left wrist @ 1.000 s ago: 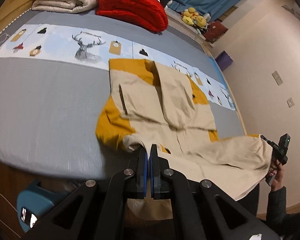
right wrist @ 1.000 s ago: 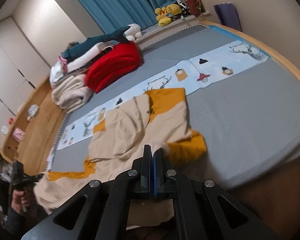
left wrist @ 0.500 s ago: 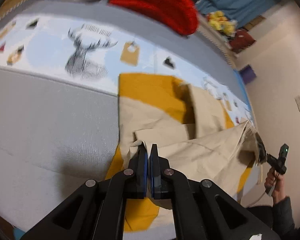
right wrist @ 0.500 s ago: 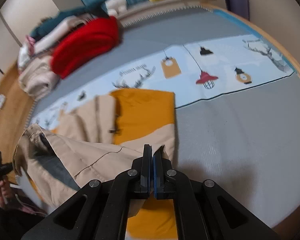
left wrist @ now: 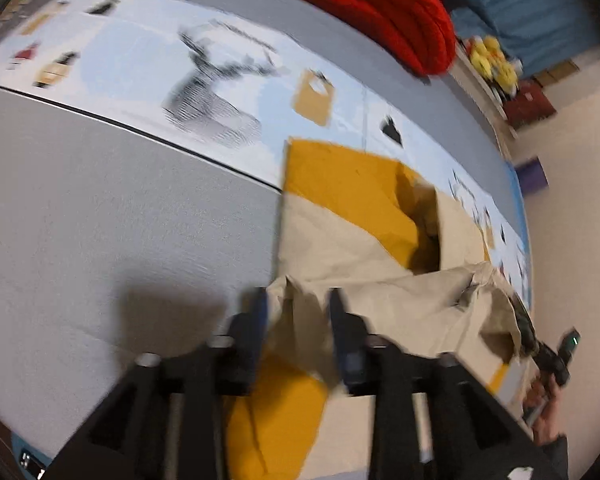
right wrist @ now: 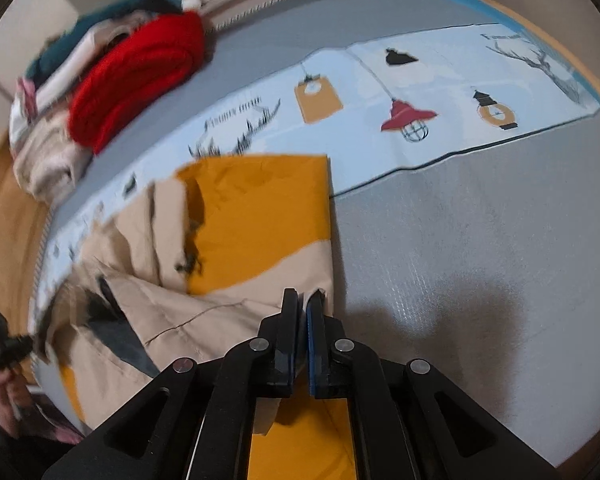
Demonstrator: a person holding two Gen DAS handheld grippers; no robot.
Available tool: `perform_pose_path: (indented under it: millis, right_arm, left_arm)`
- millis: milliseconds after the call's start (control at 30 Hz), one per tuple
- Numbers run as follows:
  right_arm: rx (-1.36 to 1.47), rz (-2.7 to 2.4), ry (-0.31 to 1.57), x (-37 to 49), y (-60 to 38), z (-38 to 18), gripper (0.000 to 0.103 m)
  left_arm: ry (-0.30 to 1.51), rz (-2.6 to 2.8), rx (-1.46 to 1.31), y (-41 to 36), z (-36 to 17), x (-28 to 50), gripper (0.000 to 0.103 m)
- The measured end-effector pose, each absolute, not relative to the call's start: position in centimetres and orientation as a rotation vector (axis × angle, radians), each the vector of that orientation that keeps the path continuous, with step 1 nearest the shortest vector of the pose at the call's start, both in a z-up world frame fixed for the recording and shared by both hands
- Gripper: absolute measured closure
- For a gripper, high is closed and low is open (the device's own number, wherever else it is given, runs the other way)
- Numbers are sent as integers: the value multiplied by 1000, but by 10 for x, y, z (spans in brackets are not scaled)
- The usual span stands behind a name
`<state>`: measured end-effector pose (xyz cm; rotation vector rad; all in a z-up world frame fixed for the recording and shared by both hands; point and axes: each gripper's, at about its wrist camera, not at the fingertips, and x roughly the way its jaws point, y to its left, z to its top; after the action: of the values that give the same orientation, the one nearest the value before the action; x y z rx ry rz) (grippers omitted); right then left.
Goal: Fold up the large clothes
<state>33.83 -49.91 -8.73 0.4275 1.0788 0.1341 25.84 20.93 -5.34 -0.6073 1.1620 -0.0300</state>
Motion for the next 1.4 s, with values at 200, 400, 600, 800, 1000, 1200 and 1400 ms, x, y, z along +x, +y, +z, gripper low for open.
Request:
perform_pose_path:
  millis: [200, 400, 600, 800, 1000, 1200, 1400]
  right_arm:
    - [464, 64, 970, 321, -519, -64, 47]
    - [455, 114, 1145, 327, -511, -97, 45]
    - [306, 170, 1317, 339, -479, -137, 45]
    - [220, 154, 1365, 343, -461, -151, 54]
    - [83, 178, 1206, 334, -439, -113, 99]
    - [88, 143, 882, 322, -440, -40, 100]
    - [125, 16, 816, 348, -436, -35, 100]
  left_arm:
    - [1160, -32, -625, 221, -55, 243, 66]
    - [1221, -18, -567, 214, -70, 249, 63]
    - [1264, 0, -548, 203, -92, 266, 57]
    - [1295, 0, -506, 179, -108, 285, 56]
    - [1278, 39, -421, 163, -104, 296, 102]
    - [1069, 123, -413, 169, -55, 296, 103]
    - [890, 169, -267, 148, -25, 307, 103]
